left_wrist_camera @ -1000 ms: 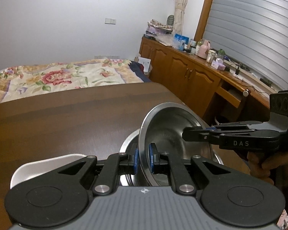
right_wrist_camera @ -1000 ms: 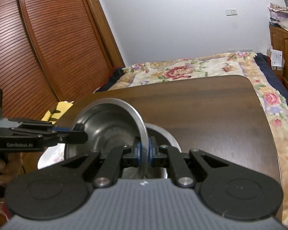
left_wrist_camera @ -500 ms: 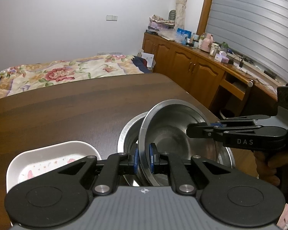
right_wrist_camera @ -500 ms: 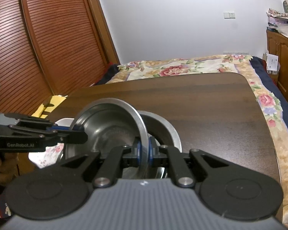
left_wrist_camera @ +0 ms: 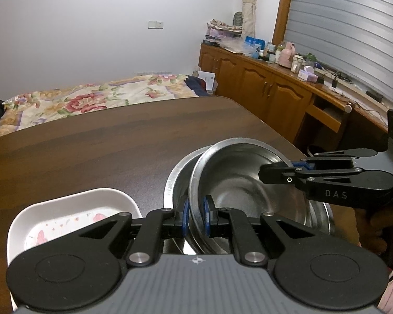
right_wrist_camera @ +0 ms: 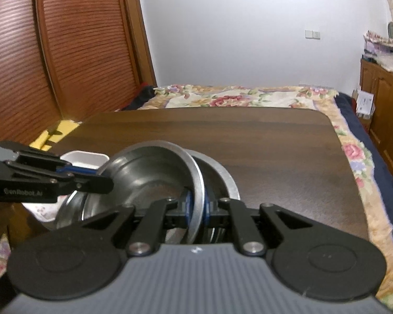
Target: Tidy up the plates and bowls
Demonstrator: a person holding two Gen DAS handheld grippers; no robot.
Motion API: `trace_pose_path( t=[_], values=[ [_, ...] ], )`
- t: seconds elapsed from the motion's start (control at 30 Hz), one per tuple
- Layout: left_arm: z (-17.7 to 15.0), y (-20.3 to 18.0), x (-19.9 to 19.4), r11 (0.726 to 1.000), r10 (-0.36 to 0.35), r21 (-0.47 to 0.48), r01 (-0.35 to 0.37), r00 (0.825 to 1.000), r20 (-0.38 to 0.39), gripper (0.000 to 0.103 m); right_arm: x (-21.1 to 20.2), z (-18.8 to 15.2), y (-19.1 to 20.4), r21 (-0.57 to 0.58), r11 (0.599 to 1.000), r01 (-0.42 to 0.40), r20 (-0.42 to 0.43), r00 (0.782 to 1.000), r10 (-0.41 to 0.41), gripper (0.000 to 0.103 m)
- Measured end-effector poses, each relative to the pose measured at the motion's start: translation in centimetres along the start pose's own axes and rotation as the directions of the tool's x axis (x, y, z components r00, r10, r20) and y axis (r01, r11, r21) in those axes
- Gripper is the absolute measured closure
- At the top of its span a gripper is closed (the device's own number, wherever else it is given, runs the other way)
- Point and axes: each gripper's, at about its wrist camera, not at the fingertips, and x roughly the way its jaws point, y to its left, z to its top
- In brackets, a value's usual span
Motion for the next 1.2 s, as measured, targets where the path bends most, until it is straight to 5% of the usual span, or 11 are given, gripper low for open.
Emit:
trace_pose_path(
  t=[0.47, 0.77, 0.9, 1.0, 1.2],
  values=[
    [-0.3, 0.7, -0.6, 0.999, -0.005, -0.041, 0.006, 0.999, 0.032, 0.09, 0.0, 0.3, 0.3, -0.044, 0.999, 0.024, -0.001, 1.0, -0.024, 0.089],
    [0.1, 0.1, -2.9, 0.998, 0.035, -0.049, -0.031, 0.996, 0.08, 0.086, -3.6, 1.4, -0.3, -0.01, 0.999, 0.042, 0.081, 0.996, -0.041, 0.089],
    [0.0, -0.2, -3.9, 0.997, 0.044, -0.067, -0.037, 0.992, 0.115, 0.051, -5.0, 0.9, -0.5, 0.029, 0.998, 0.05, 0.11, 0.993, -0.053, 0.087],
    [-0.3, -0.5, -4.5, 0.995, 0.08, -0.063, -0.072, 0.987, 0.136, 0.03, -5.3, 0.5, -0.7, 0.044, 0.996, 0.072, 0.123, 0.989, -0.077, 0.051],
    [-0.9, -0.6, -4.6, 0.99, 0.132, -0.073, -0.123, 0.981, 0.139, 0.004, -5.3, -0.5, -0.7, 0.055, 0.992, 0.116, 0.141, 0.982, -0.123, 0.035]
  ],
)
